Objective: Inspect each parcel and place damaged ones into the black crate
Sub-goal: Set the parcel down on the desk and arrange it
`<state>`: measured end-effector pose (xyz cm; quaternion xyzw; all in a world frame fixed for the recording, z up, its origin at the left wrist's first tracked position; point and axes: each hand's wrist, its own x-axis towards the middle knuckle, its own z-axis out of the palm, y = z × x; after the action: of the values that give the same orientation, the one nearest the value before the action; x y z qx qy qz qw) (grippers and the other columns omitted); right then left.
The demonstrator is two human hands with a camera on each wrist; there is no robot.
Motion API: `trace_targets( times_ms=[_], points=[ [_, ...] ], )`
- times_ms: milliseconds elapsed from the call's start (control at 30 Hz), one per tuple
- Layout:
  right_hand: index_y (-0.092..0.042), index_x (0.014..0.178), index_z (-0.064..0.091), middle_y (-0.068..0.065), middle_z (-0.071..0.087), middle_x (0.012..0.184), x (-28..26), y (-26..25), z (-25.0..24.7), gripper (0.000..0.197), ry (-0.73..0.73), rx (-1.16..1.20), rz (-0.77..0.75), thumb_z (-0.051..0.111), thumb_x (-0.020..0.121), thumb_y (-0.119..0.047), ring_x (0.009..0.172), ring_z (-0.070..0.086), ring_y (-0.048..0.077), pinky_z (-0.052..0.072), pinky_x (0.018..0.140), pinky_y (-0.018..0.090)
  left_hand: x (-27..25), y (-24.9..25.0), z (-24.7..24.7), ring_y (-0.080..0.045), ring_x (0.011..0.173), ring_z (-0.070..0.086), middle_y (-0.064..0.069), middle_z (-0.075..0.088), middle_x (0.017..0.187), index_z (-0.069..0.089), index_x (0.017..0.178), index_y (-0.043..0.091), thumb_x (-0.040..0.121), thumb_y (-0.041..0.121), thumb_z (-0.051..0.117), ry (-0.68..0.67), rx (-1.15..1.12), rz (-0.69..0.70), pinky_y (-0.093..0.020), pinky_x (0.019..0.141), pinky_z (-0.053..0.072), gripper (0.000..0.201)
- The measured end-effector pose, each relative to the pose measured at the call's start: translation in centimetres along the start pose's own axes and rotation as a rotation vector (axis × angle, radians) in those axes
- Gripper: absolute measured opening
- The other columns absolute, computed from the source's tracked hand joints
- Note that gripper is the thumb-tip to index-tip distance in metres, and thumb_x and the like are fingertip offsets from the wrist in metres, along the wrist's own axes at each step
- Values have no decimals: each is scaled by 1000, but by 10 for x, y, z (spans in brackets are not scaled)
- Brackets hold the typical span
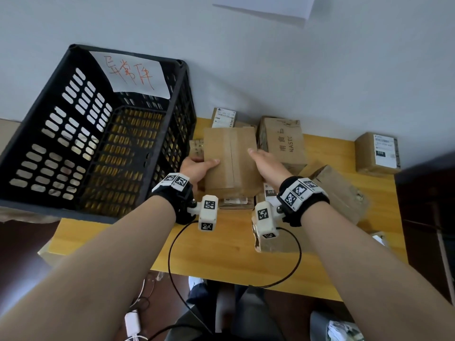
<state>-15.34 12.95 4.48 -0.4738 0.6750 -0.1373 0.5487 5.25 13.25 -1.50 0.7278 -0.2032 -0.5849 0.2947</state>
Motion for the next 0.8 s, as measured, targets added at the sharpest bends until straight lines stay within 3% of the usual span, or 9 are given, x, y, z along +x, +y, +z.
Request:
trace_targets(
  times_ms=[133, 200, 233, 300, 433, 533, 567, 700, 800],
  points=[
    [-16, 149, 52, 3, 52, 155, -8, -22, -7, 50, 66, -111, -252, 36, 111, -44, 142, 47, 20, 33, 111, 33, 3, -2, 5, -33, 116, 64, -11, 64, 132, 56, 126, 18, 78, 32, 91, -42, -36, -6, -59, 99, 55, 61],
    [-7, 119, 70, 15, 73, 115, -7, -30, 0, 50, 8, -267, -288, 37, 111, -43, 105, 68, 26, 47, 94, 35, 2, -3, 5, -32, 116, 63, -6, 62, 132, 52, 139, 20, 79, 32, 90, -37, -20, 23, -60, 98, 55, 72],
    [-4, 98, 71, 15, 71, 89, -5, -32, 5, 52, -40, -347, -282, 37, 111, -42, 82, 68, 27, 49, 79, 34, 2, -4, 5, -31, 117, 63, -6, 61, 132, 49, 144, 22, 79, 33, 90, -34, -4, 38, -60, 96, 56, 77],
    [-7, 75, 58, 12, 58, 70, 3, -34, 14, 50, -118, -464, -235, 38, 111, -36, 63, 57, 25, 43, 66, 33, 1, -4, 4, -31, 115, 63, -7, 60, 134, 48, 147, 25, 79, 36, 89, -35, 10, 46, -62, 93, 57, 81],
    [-13, 73, 54, 10, 63, 81, 14, -37, 26, 44, -173, -634, -212, 39, 110, -30, 75, 60, 25, 43, 67, 33, 4, -4, 1, -30, 117, 62, -7, 59, 138, 48, 149, 27, 79, 38, 89, -40, 31, 45, -61, 93, 58, 82],
    [-11, 75, 58, 16, 70, 98, 21, -35, 30, 44, -199, -667, -194, 40, 110, -29, 88, 66, 30, 52, 83, 36, 8, -5, -1, -30, 118, 62, -7, 58, 140, 49, 147, 30, 75, 40, 92, -48, 57, 38, -59, 93, 58, 84],
    [-12, 73, 57, 15, 70, 97, 23, -36, 31, 45, -204, -672, -193, 40, 110, -30, 87, 66, 30, 52, 84, 36, 10, -5, -3, -30, 118, 62, -7, 57, 141, 49, 145, 31, 74, 42, 92, -51, 61, 29, -59, 93, 58, 84],
    [-17, 66, 50, 5, 54, 71, 23, -38, 30, 47, -201, -675, -198, 41, 110, -30, 67, 54, 20, 37, 62, 32, 12, -4, -4, -30, 116, 63, -7, 58, 140, 48, 145, 31, 75, 40, 92, -50, 61, 11, -58, 93, 58, 83],
    [-20, 65, 51, 2, 53, 69, 22, -37, 29, 46, -203, -643, -194, 42, 110, -30, 66, 52, 17, 36, 64, 32, 12, -5, -3, -29, 115, 63, -5, 58, 139, 47, 146, 32, 76, 39, 91, -51, 50, 9, -58, 93, 59, 83]
  ],
)
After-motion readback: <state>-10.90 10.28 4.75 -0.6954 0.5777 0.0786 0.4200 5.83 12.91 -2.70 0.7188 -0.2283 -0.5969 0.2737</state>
